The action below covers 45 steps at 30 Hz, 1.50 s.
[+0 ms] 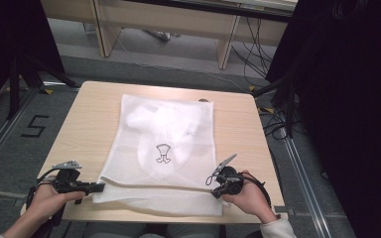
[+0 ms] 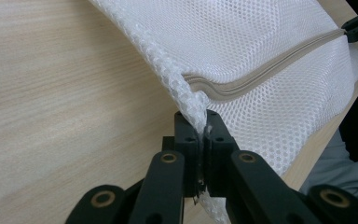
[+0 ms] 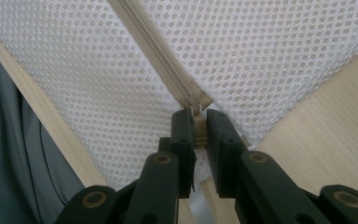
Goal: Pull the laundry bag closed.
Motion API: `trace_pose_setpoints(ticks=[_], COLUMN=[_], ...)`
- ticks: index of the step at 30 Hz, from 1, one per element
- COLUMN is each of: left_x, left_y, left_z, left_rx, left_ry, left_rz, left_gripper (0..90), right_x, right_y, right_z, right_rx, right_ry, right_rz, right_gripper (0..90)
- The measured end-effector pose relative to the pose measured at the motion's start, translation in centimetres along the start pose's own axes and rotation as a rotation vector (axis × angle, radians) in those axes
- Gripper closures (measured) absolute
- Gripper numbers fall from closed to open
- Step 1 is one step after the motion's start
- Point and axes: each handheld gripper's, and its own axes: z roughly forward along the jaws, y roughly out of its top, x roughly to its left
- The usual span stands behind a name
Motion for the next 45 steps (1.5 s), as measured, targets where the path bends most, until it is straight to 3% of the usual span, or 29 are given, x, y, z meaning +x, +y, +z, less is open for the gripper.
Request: trace_pose_setpoints(ticks=[24, 26, 28, 32, 36, 38, 42, 45], left_x=[0.0, 0.0, -0.2, -0.4, -0.4, -0.5, -0.4, -0.2], left_y=[-0.1, -0.2, -0.2, -0.2, -0.2, -0.1, 0.1, 0.2], left_z=[0.3, 0.4, 0.5, 0.6, 0.6, 0.3, 0.1, 0.1], left_rx=[0.011, 0.052, 0.065, 0.076, 0.034, 0.014, -0.034, -0.055], left_ry=[0.012, 0.012, 0.039, 0.057, 0.083, 0.088, 0.104, 0.106], left_rz=[0.005, 0.016, 0.041, 0.073, 0.071, 0.067, 0.097, 0.105], left_gripper=[85.6, 84.8, 83.2, 77.4, 63.1, 57.7, 47.3, 40.0], right_x=[-0.3, -0.3, -0.4, -0.4, -1.1, -1.5, -2.0, -2.5], right_y=[-0.2, -0.2, -0.2, -0.3, -0.6, -0.7, -0.9, -1.1], right_z=[0.2, 0.3, 0.3, 0.0, -0.5, -0.7, -1.1, -1.1], right_rx=[0.025, 0.024, 0.023, -0.022, -0.105, -0.143, -0.191, -0.227], right_ry=[0.005, 0.007, 0.016, 0.049, 0.039, 0.016, -0.011, -0.028], right_rz=[0.004, 0.003, 0.001, 0.027, 0.08, 0.112, 0.191, 0.218], right_gripper=[81.8, 81.2, 80.3, 73.2, 64.4, 60.9, 56.6, 53.7])
